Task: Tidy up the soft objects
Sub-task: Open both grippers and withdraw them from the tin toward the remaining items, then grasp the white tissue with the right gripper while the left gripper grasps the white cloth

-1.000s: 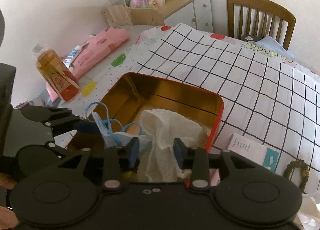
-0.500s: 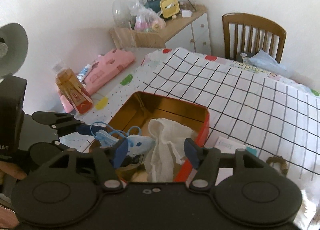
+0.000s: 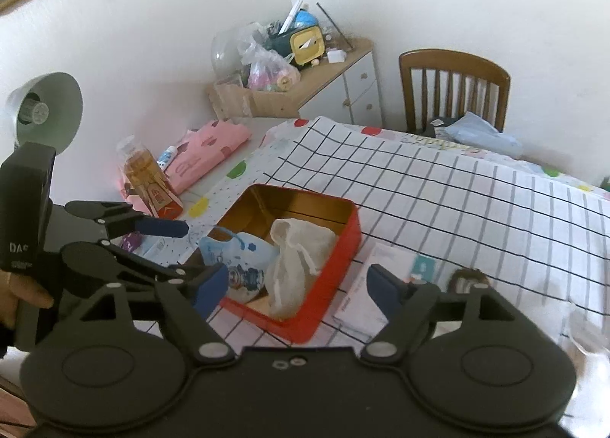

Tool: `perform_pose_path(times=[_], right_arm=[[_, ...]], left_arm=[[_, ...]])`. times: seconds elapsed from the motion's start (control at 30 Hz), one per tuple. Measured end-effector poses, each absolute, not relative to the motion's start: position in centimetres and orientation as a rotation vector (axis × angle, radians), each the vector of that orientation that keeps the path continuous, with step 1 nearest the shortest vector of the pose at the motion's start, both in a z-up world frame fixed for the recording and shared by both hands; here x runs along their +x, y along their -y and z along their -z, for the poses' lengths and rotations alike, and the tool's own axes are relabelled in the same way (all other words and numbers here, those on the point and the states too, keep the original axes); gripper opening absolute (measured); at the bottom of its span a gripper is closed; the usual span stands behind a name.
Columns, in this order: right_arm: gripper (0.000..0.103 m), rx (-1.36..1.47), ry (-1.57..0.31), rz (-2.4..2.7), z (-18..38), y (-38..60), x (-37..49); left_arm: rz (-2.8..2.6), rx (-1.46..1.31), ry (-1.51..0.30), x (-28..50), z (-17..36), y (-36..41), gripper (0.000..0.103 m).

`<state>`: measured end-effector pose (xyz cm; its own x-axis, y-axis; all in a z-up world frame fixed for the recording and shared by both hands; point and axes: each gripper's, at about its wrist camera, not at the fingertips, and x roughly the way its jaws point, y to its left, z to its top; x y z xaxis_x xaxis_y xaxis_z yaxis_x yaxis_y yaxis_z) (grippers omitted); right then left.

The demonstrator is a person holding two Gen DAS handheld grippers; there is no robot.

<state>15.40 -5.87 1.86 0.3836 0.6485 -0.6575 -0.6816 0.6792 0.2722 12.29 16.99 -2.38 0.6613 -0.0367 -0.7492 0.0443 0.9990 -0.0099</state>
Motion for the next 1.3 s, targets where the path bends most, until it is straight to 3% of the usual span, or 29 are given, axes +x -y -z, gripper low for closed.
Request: perform_pose_path(times=[0.37, 0.63, 1.3], right_arm=[[0.089, -0.003, -0.771, -0.763, -3.4, 14.1, 12.1], [0.091, 0.048, -0.772, -0.668, -2.8, 20.9, 10.3], [0.093, 0.046, -0.792, -0.428, 1.9, 29.7, 12.6]], left_arm=[[0.145, -0.03, -0.781, 10.6, 0.1, -11.4, 0.084], [0.245, -0.053, -0.725, 10.0, -0.6, -6.2, 0.097], [0.317, 0.001, -0.741, 14.2, 3.2, 2.5, 0.098]])
